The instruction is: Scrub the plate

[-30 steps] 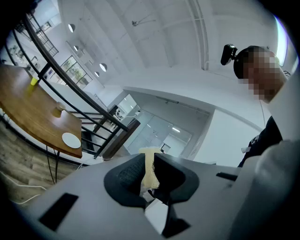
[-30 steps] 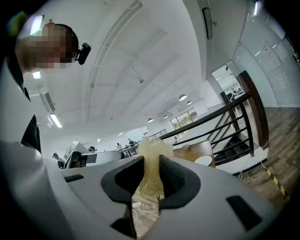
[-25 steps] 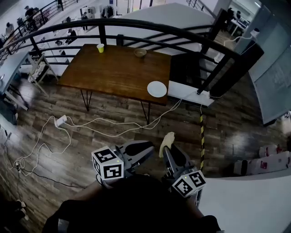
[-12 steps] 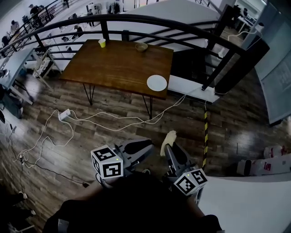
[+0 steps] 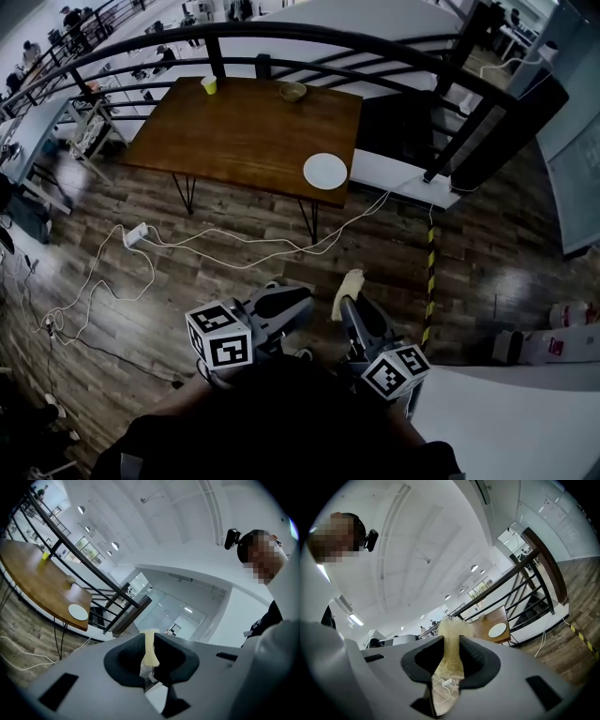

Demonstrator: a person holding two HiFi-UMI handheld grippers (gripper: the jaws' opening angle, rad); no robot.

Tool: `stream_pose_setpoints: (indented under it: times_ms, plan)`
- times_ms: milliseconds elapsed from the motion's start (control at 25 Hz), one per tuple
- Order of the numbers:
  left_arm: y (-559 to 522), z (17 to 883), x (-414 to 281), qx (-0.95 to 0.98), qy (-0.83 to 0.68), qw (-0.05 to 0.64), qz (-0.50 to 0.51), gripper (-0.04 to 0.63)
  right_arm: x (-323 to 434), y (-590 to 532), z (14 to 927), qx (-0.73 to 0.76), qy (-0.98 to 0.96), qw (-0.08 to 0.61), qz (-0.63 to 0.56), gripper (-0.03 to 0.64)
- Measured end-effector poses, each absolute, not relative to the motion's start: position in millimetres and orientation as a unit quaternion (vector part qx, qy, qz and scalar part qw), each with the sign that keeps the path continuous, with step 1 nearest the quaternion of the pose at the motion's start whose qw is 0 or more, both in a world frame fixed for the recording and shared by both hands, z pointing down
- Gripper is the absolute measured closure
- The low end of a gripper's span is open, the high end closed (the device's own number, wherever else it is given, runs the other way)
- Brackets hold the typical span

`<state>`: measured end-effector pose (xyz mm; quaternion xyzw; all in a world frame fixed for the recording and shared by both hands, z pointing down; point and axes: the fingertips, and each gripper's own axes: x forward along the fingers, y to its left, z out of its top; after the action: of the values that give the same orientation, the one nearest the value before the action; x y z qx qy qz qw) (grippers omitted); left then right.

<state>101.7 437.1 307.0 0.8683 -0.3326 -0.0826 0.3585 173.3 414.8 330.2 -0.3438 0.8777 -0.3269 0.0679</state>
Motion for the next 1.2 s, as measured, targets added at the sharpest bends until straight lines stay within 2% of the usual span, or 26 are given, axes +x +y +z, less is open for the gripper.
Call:
stream_pose_setpoints:
  times_ms: [400,760,960,1200]
  plan:
    - [285.1,301.6,67.2,0.885,-0.270,0.370,-0.088,0.526,148.3,275.1,330.0,-0.416,0.847,0.061,-0.326,0.506]
    - [151.5,311.3,-2.1,0.891,-0.255,0.369,-0.071,0.526,103.7,154.1,337.2,-0.476,0.803,0.065,-0.352,0.506]
    - [89.2,337.5,-29.7,0.895,-0.281,0.345,-0.028,0.526,97.1,111.9,352.0,-0.489,0.786,0.058,-0.374,0.506]
    - [20.6,377.4,-44.6,0.890,-0.334,0.309,0.037,0.526,101.4,50.8,383.4,-0.481,0.792,0.014,-0.375,0.506]
